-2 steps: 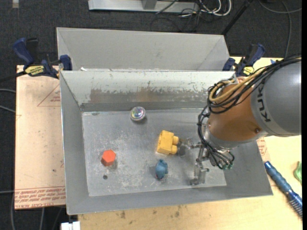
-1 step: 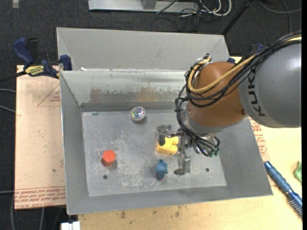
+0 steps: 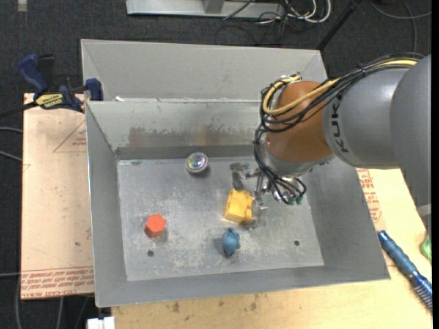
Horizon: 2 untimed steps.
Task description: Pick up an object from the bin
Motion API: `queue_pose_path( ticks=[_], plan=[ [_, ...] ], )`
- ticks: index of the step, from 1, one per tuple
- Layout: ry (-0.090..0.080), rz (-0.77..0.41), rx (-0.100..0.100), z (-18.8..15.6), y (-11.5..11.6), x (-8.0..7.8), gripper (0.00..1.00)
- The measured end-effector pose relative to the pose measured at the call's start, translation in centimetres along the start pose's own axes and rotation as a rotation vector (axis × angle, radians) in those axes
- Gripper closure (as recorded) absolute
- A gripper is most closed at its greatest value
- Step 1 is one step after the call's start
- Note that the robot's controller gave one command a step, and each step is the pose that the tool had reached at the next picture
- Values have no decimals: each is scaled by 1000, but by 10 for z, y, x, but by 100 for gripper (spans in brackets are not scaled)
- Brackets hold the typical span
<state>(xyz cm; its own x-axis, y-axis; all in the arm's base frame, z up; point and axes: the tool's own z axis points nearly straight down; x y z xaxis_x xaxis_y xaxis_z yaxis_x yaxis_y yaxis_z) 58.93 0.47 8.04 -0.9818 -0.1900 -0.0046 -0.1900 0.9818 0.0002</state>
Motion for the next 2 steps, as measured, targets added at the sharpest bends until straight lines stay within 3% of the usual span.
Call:
queue_pose_path(
  ticks=[1,2],
  plan=[
    [-2,-3,1,-6,1,-1,100],
    [-6,-55,2,-114,1,24,100]
  ],
)
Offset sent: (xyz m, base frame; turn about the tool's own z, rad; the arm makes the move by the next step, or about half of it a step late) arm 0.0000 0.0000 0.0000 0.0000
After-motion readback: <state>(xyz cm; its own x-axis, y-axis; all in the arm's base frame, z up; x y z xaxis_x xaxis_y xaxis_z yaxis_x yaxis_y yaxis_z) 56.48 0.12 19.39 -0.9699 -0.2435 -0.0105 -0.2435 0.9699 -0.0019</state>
